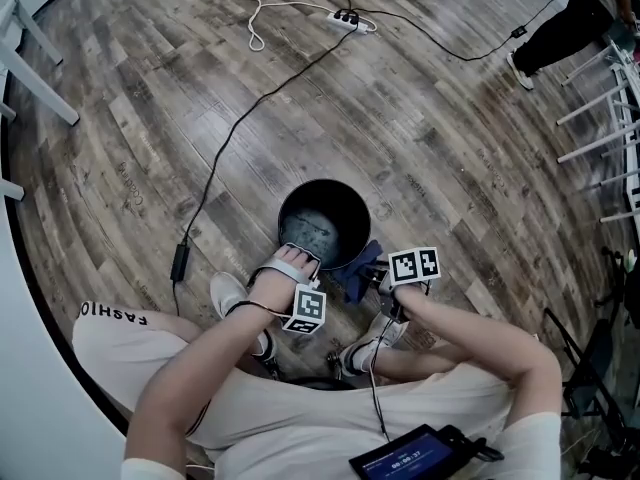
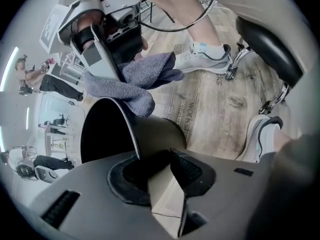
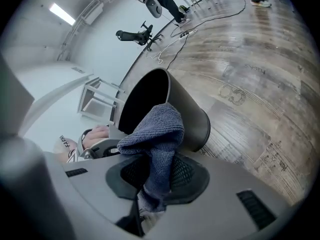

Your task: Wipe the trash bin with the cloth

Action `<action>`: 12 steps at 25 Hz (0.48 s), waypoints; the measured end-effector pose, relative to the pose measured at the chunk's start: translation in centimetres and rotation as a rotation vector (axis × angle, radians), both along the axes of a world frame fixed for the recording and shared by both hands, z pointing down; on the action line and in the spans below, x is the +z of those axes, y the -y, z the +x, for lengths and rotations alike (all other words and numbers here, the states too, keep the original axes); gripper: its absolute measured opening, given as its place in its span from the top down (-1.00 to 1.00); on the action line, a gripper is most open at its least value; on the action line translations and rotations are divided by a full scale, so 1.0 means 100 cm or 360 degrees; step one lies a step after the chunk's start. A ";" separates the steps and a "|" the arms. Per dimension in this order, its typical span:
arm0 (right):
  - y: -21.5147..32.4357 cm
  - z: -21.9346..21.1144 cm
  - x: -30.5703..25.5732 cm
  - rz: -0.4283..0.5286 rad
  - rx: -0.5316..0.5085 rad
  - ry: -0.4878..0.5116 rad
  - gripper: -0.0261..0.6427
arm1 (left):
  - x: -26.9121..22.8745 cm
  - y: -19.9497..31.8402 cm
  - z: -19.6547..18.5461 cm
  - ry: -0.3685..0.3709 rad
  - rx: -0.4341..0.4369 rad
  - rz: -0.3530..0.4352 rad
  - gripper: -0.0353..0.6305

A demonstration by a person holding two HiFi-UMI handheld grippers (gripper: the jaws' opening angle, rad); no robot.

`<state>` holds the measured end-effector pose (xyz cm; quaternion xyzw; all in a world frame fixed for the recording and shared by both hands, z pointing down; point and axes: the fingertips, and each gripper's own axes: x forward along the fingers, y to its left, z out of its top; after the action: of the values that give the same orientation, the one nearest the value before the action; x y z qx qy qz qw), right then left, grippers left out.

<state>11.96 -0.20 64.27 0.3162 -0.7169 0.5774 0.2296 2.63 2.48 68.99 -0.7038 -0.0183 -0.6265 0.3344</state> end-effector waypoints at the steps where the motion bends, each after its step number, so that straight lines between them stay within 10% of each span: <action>1: 0.001 0.001 0.003 -0.0005 -0.0002 -0.0004 0.70 | 0.000 0.000 0.000 0.0002 0.0003 -0.0009 0.51; 12: 0.003 0.006 0.090 -0.0039 -0.0082 -0.0078 0.70 | -0.001 -0.004 0.006 -0.0013 -0.0012 -0.0037 0.52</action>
<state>12.61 -0.53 73.25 0.3089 -0.7119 0.5720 0.2656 3.26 2.84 68.87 -0.7103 -0.0215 -0.6246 0.3239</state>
